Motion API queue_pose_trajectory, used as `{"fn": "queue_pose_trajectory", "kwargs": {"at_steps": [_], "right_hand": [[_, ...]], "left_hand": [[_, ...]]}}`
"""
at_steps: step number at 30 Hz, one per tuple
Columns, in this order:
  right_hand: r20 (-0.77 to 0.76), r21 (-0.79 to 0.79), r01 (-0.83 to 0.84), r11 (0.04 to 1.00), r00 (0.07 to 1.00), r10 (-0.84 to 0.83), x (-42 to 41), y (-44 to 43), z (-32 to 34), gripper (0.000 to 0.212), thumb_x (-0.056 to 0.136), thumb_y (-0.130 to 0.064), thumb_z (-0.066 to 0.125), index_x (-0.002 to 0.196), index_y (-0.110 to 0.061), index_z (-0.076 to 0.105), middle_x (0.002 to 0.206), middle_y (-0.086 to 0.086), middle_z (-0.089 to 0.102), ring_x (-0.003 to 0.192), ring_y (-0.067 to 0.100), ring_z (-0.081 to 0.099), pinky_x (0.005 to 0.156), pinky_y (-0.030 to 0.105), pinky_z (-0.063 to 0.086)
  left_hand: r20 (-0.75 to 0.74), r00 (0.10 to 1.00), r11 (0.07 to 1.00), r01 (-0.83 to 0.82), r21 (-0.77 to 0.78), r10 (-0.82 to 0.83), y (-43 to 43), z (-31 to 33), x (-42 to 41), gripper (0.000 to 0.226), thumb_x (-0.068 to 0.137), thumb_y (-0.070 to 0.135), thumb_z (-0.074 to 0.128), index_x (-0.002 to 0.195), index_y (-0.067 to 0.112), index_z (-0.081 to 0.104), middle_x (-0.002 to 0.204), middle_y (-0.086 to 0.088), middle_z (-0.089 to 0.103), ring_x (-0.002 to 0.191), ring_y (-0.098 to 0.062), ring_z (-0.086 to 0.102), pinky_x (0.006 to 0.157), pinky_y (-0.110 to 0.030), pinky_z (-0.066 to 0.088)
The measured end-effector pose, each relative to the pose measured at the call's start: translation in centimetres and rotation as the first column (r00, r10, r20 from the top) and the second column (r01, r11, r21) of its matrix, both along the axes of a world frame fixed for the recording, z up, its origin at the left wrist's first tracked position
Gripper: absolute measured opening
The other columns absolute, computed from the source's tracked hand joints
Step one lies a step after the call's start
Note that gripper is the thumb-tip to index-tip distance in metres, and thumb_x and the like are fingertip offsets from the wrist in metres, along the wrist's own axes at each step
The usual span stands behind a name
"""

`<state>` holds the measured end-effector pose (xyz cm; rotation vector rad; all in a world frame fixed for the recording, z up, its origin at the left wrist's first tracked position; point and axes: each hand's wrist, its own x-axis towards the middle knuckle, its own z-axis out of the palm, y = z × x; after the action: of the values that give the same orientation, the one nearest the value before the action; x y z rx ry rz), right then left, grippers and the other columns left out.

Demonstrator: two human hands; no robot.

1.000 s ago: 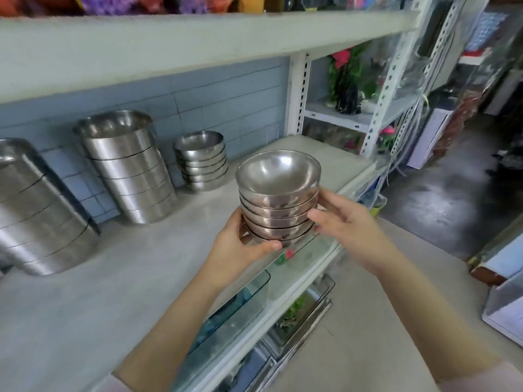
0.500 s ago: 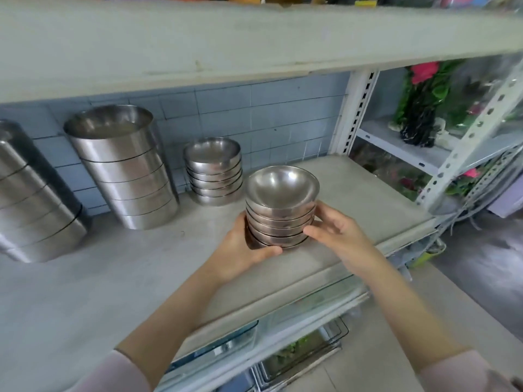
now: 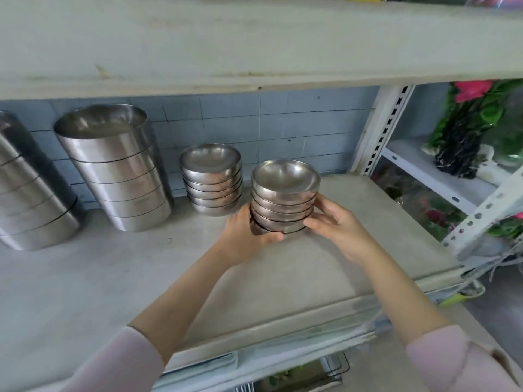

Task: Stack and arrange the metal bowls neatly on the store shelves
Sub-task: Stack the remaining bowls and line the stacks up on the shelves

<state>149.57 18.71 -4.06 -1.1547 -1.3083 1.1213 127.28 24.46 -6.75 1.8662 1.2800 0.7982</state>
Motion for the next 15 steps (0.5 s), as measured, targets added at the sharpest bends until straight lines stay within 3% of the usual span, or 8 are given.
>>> {"fn": "queue_pose_trajectory", "kwargs": {"at_steps": [2, 5, 9, 11, 13, 15], "right_hand": [[0.012, 0.005, -0.013, 1.000, 1.000, 0.013, 0.8, 1.4, -0.2, 0.059, 0.084, -0.008, 0.072, 0.136, -0.027, 0.052, 0.137, -0.016, 0.058, 0.119, 0.008, 0.061, 0.089, 0.018, 0.049], [0.040, 0.009, -0.001, 1.000, 0.999, 0.001, 1.9, 3.7, -0.3, 0.057, 0.083, -0.004, 0.074, 0.133, -0.023, 0.056, 0.130, -0.014, 0.064, 0.118, 0.008, 0.062, 0.094, 0.022, 0.050], [0.088, 0.029, 0.027, 0.999, 0.996, -0.030, 2.8, 6.2, -0.5, 0.052, 0.080, -0.009, 0.078, 0.129, -0.016, 0.061, 0.122, -0.006, 0.070, 0.114, 0.011, 0.065, 0.104, 0.033, 0.047], [0.114, 0.047, 0.020, 0.999, 0.993, -0.025, 2.9, 7.0, -0.7, 0.050, 0.081, -0.009, 0.077, 0.128, -0.010, 0.062, 0.122, -0.001, 0.069, 0.115, 0.014, 0.064, 0.105, 0.037, 0.046], [0.117, 0.064, 0.019, 0.998, 0.993, -0.027, 3.0, 7.8, -0.8, 0.048, 0.082, -0.009, 0.077, 0.128, -0.009, 0.062, 0.122, -0.001, 0.069, 0.116, 0.014, 0.064, 0.105, 0.036, 0.046], [0.106, 0.073, 0.019, 0.997, 0.994, -0.027, 3.0, 8.5, -0.9, 0.048, 0.083, -0.008, 0.075, 0.129, -0.008, 0.061, 0.123, 0.000, 0.068, 0.116, 0.014, 0.063, 0.105, 0.034, 0.046]], "left_hand": [[-0.020, 0.998, 0.998, -0.061, -0.002, 0.061, 0.5, 0.1, 0.8, 0.096, 0.063, 0.054, 0.084, 0.141, 0.026, 0.037, 0.134, 0.007, 0.041, 0.134, -0.016, 0.031, 0.108, -0.032, 0.030], [-0.027, 0.992, 0.991, -0.128, -0.031, 0.127, 1.4, 0.1, 1.7, 0.098, 0.064, 0.054, 0.083, 0.144, 0.027, 0.034, 0.137, 0.002, 0.036, 0.135, -0.017, 0.029, 0.111, -0.032, 0.029], [0.021, 0.980, 0.980, -0.198, -0.007, 0.198, 2.3, -0.1, 2.9, 0.093, 0.064, 0.052, 0.084, 0.141, 0.022, 0.040, 0.132, 0.006, 0.042, 0.128, -0.012, 0.036, 0.099, -0.020, 0.029], [0.071, 0.968, 0.970, -0.241, -0.025, 0.242, 2.6, -0.4, 3.5, 0.084, 0.064, 0.048, 0.086, 0.132, 0.019, 0.047, 0.128, 0.004, 0.051, 0.118, -0.014, 0.050, 0.096, -0.023, 0.041], [0.125, 0.949, 0.957, -0.288, -0.039, 0.291, 2.7, -0.7, 4.0, 0.083, 0.064, 0.044, 0.087, 0.130, 0.019, 0.045, 0.122, 0.006, 0.057, 0.107, -0.013, 0.058, 0.089, -0.025, 0.047], [0.149, 0.932, 0.944, -0.329, -0.031, 0.329, 2.9, -0.7, 4.5, 0.088, 0.066, 0.042, 0.087, 0.136, 0.017, 0.040, 0.116, 0.011, 0.055, 0.103, -0.009, 0.058, 0.083, -0.019, 0.042]]}}
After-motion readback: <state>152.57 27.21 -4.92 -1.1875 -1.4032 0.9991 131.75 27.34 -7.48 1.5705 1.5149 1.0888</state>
